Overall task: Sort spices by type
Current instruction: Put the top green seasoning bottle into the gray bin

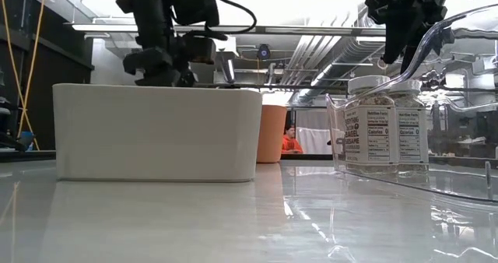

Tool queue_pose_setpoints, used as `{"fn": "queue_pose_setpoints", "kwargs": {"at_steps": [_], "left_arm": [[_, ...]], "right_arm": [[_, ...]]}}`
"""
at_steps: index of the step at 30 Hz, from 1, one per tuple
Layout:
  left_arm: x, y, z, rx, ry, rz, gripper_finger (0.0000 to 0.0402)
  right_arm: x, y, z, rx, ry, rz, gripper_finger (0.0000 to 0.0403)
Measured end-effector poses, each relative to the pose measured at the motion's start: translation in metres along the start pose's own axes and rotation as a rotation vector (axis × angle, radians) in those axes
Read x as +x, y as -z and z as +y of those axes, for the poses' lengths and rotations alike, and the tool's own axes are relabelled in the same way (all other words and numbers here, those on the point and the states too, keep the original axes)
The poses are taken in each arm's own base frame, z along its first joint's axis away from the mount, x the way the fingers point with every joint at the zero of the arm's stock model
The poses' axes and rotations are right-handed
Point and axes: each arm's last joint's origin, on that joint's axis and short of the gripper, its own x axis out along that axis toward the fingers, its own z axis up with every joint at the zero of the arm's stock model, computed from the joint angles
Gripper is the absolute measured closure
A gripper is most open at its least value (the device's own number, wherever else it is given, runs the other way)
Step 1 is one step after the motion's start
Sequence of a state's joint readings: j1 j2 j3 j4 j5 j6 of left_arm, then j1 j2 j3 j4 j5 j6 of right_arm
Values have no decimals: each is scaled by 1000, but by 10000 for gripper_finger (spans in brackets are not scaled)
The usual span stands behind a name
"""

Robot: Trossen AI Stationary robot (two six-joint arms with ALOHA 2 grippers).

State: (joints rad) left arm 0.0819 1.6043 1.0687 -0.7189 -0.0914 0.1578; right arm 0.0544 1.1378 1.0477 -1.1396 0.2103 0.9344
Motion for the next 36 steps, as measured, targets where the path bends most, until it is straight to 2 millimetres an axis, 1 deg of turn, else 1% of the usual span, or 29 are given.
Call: {"fn": "queue_pose_setpoints", "kwargs": {"at_steps": [3,7,8,10,12,14,17,20,22,23,25,28,30,32,36], "left_arm": [[0,-1,0,22,-36,1,147],[0,-1,1,28,-43,-10,226],[-1,-1,1,33,-43,-10,240],[-3,-1,1,46,-44,-8,238],[-10,-1,3,57,-60,16,238],[-28,-6,8,49,-103,-3,238],[-64,-12,16,21,-145,-85,238],[-98,-15,15,-33,-90,-204,238],[-118,-14,7,-56,-4,-288,238],[-125,-12,2,-54,33,-303,238],[-129,-5,-13,-32,72,-266,238],[-127,1,-38,14,94,-174,238],[-125,1,-54,16,91,-158,238],[-119,-2,-69,13,67,-142,238],[-102,-8,-86,-39,13,-89,238]], "right_arm": [[0,0,0,0,1,-1,135],[0,0,0,0,1,-2,135],[0,0,0,0,4,-6,135],[0,-1,0,2,12,-18,135],[0,-1,0,3,14,-21,135],[0,-1,0,3,15,-22,135],[0,-1,0,0,15,-22,135],[0,-1,0,1,15,-22,135],[0,-1,0,1,18,-29,135],[0,-1,0,1,20,-31,135],[0,-2,0,1,24,-38,135],[0,-2,0,-8,23,-45,135],[0,-2,0,-14,19,-48,135],[0,-2,0,-14,18,-49,135],[0,-3,1,-12,13,-53,135]]}}
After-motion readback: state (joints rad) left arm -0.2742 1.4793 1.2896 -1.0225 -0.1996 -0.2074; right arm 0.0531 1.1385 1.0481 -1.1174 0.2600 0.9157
